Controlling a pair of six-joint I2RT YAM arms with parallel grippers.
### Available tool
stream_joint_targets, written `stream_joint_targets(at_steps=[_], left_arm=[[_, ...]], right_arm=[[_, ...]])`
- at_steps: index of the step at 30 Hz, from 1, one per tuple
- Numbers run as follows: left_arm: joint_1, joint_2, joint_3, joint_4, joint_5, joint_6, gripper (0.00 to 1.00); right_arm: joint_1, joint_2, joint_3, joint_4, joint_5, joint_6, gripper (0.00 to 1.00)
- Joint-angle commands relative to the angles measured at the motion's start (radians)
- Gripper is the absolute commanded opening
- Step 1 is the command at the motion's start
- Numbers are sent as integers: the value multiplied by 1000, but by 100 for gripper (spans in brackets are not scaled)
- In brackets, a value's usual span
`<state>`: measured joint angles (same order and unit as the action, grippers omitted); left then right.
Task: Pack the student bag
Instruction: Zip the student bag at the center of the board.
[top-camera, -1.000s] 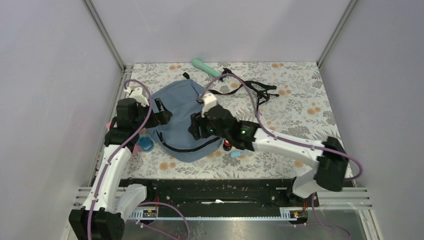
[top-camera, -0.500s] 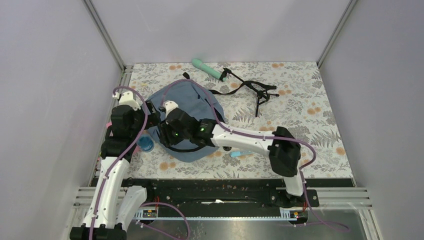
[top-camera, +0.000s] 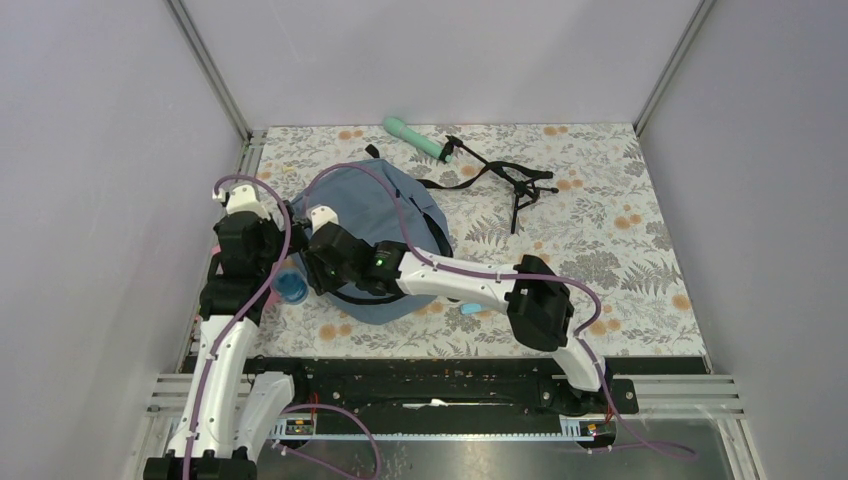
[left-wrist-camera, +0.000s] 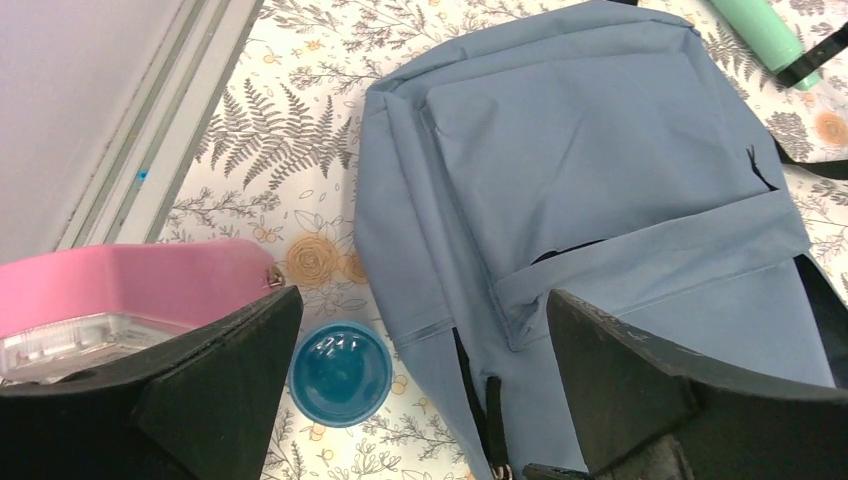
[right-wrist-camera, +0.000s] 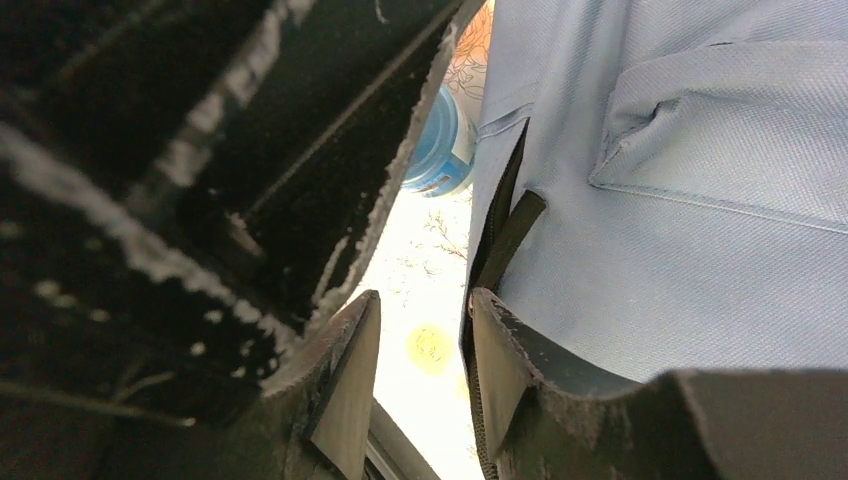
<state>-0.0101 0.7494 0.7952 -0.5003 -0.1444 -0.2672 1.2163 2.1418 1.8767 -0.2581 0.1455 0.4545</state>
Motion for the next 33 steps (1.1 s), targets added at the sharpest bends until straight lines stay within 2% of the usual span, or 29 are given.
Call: stream_joint_targets(at_steps=[1,6,14,18,33], left_arm=[[-19,-34,16,13,22,-16,99],[3,-41,16,5,-37,-25,99],[29,-26,21,5,-17,-27,99],[38,-31,23,5,-20,-27,99],[40,-37,18,12,-1,-26,99]], right_arm=[[-12,50,3,31,49,22,45],[-15,13,-82,108,103,80,45],[-30,-120,-319,323,176,149,47],[-48,-98,-287,301,142,158,50],[-76,53,-92,176,41,183,50]])
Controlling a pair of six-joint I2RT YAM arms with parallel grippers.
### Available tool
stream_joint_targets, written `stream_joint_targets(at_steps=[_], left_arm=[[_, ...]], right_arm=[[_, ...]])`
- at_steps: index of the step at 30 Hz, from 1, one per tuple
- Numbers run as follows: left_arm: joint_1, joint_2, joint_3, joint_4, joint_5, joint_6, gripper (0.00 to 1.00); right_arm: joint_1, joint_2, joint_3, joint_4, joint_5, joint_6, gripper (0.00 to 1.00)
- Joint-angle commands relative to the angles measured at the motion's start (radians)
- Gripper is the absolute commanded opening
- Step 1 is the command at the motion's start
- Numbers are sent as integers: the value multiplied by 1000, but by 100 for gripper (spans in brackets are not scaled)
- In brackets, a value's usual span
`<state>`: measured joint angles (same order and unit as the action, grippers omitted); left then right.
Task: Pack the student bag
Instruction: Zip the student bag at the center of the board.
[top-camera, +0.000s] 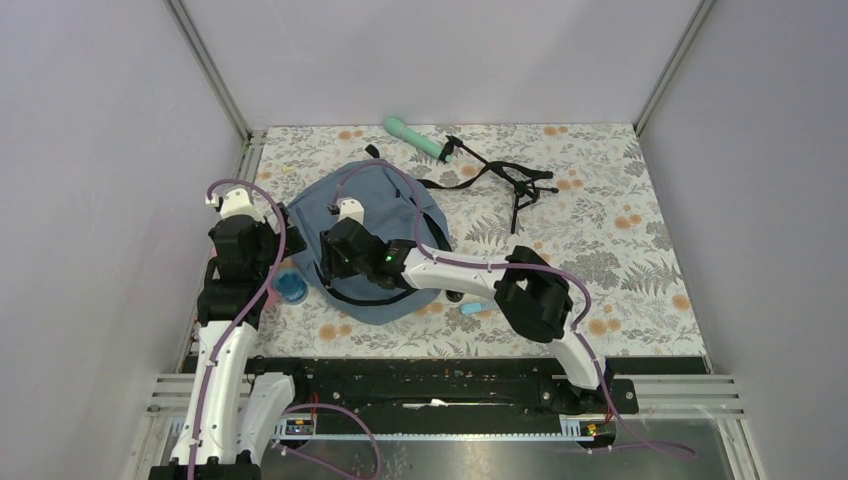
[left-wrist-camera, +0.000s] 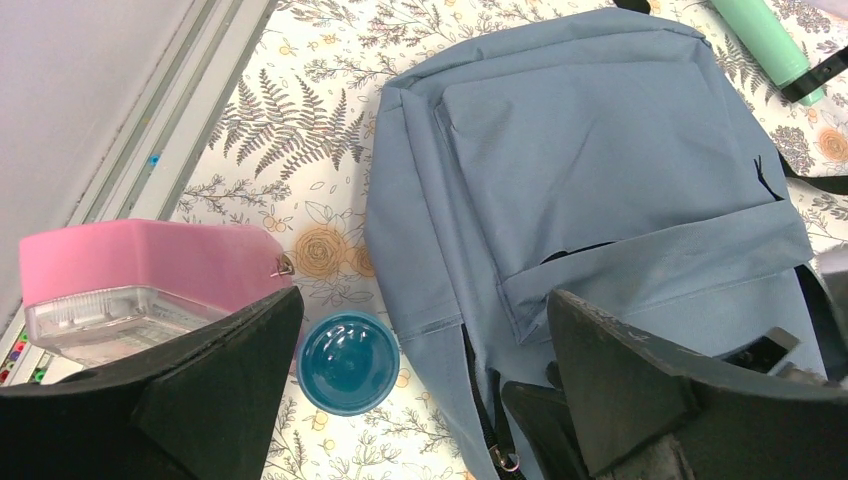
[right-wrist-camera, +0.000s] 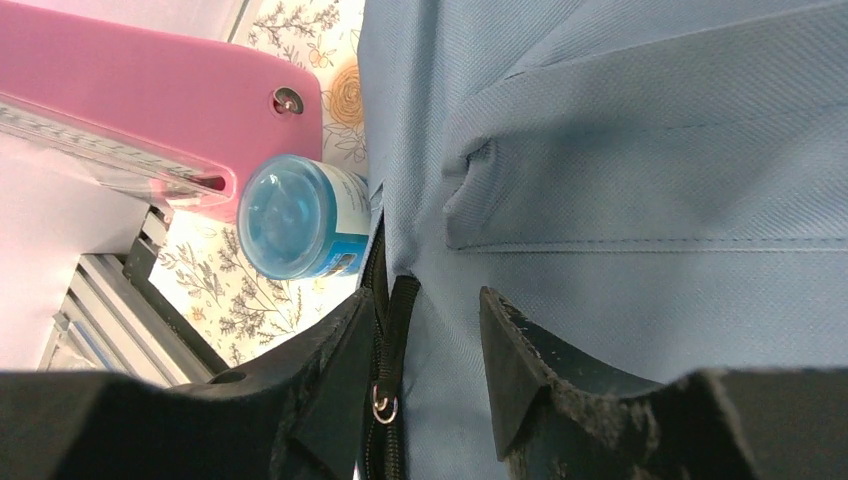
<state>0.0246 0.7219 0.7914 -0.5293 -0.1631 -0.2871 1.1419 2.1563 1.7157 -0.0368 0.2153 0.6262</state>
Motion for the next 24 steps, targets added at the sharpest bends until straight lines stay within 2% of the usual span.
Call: stream_joint_targets(at_steps=[1,18,24], left_arm=[[5,-9,22,41,18,-6,99],[5,-9,20,45,27,-6,99],[5,-7,19,46,36,-6,99]], right_arm=[[-2,45,73,-49,-39,16,50],[11,56,27,7,-150,120,46],[12,71,44,3,-168,127,42]])
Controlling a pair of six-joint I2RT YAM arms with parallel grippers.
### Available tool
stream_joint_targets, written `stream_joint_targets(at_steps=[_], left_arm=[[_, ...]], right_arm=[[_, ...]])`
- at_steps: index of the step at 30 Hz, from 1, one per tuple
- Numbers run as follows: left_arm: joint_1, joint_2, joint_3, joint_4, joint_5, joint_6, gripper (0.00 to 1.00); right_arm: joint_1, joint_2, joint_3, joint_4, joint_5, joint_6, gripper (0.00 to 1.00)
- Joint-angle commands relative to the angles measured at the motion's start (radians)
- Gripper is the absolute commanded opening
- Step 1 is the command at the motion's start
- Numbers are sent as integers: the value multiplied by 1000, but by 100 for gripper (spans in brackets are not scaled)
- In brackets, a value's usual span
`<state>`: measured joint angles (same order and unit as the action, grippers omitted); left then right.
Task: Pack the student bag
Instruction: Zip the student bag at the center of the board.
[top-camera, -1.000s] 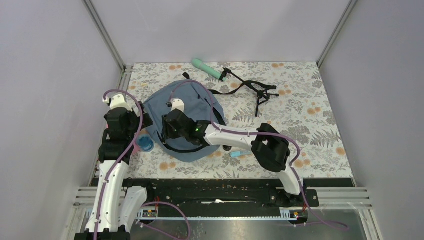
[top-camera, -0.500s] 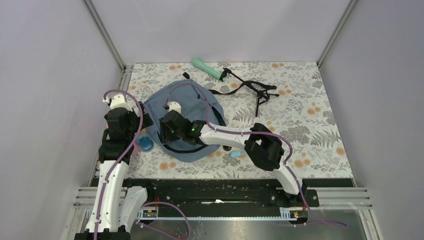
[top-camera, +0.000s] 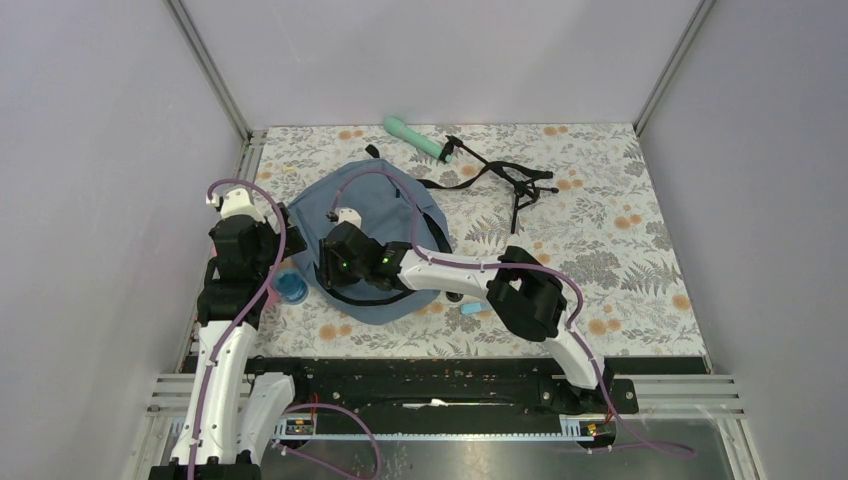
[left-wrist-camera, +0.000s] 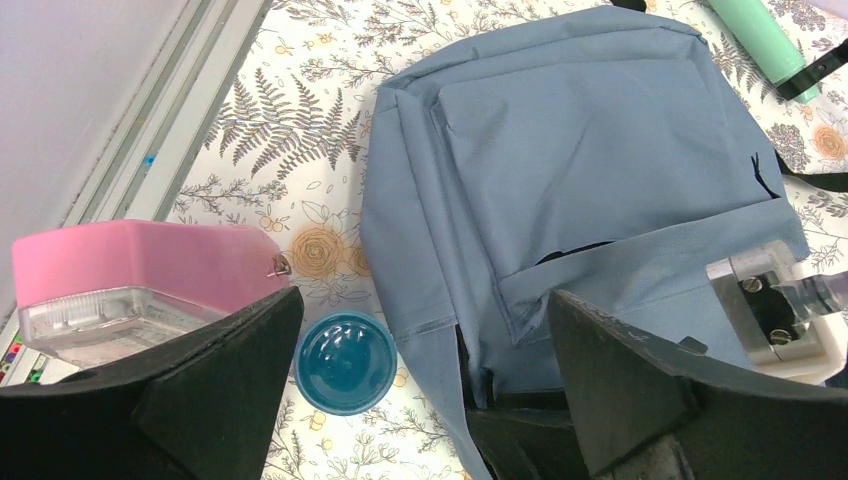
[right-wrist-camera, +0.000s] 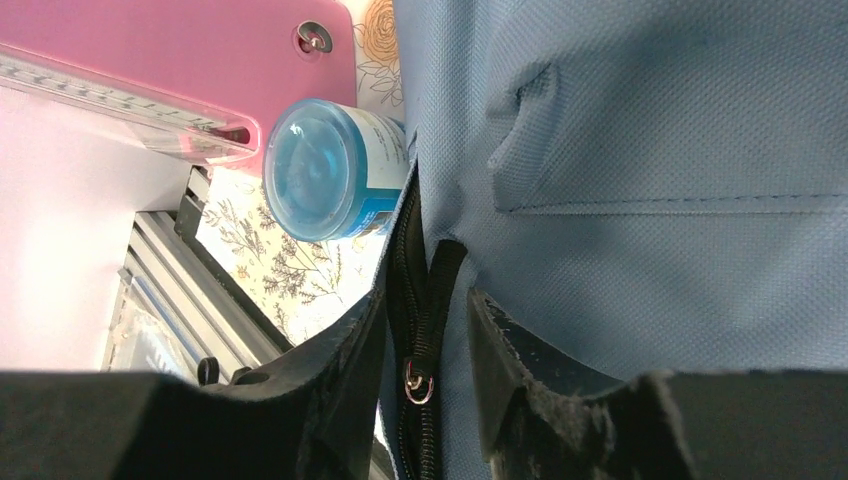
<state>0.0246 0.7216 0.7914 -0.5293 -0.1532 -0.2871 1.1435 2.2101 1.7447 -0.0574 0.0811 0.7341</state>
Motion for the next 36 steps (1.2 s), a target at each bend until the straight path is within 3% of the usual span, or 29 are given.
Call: stream_joint_targets(at_steps=[1,7,14,27,29,32,36], left_arm=[[5,-8,17,46,27,-6,99],[5,-8,17,48,29,-5,99],[5,-9,14,52,47,-7,99],[5,71,13,46,135,-26,96],[6,100,19,43,160,-38,93],[5,147,19,49,224,-56,79],[3,228,-10,73,291,-100,74]], right_arm=[[10,16,17,24,-35,18,41],[10,17,26,24,-26,12,28],[10,5,29,45,-53,-2,1],[10,-231,-258,371,-49,-62,0],[10,-255,-302,408,-53,-73,0],[10,-282,-343,444,-56,-88,0],[10,-306,-378,472,-56,-98,0]])
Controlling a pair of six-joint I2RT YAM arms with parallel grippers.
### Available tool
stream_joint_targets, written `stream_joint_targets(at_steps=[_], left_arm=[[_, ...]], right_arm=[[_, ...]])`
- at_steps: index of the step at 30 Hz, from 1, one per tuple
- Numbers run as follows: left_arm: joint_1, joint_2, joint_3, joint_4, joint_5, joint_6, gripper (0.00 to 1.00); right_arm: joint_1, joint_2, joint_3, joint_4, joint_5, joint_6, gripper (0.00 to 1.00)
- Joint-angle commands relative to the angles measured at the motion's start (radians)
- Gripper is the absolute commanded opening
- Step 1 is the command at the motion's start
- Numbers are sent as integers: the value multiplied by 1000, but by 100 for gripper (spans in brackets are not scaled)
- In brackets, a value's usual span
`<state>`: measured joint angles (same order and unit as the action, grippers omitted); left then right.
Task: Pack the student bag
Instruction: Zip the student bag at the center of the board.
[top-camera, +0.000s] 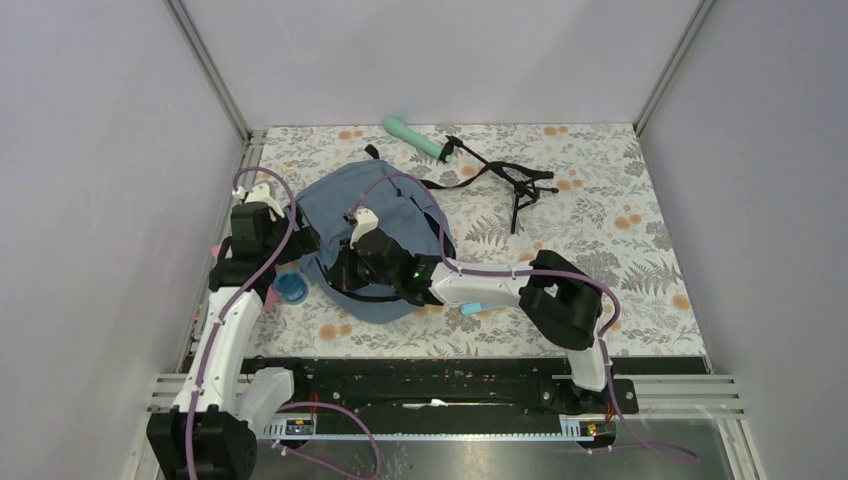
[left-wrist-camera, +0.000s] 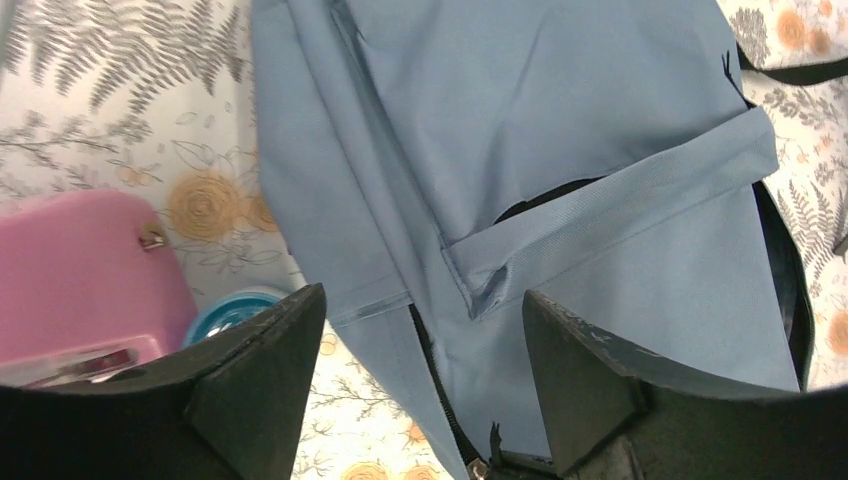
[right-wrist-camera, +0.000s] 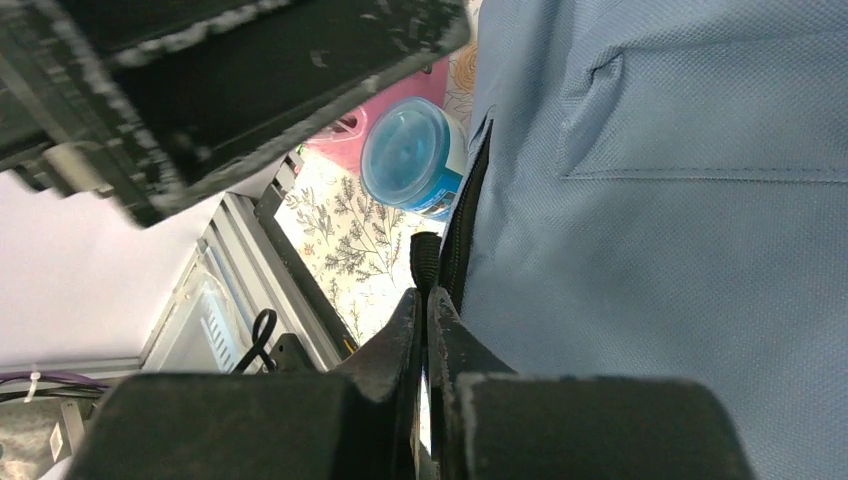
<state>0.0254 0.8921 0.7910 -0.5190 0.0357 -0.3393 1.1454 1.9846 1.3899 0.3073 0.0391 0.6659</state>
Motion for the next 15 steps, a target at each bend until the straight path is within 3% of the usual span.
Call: stream_joint_targets(at_steps=[1,10,15], left_arm=[[2,75,-6,54,107,-48,72],[-8,144,-14,33,101,-50,65],[-36,165,-19,8,66,-45,56]], right_arm=[[8,-86,-31,111,-10,-32,0],[9,-134,-96,160,19,-36,0],[9,-142,-103,168,21,-34,0]])
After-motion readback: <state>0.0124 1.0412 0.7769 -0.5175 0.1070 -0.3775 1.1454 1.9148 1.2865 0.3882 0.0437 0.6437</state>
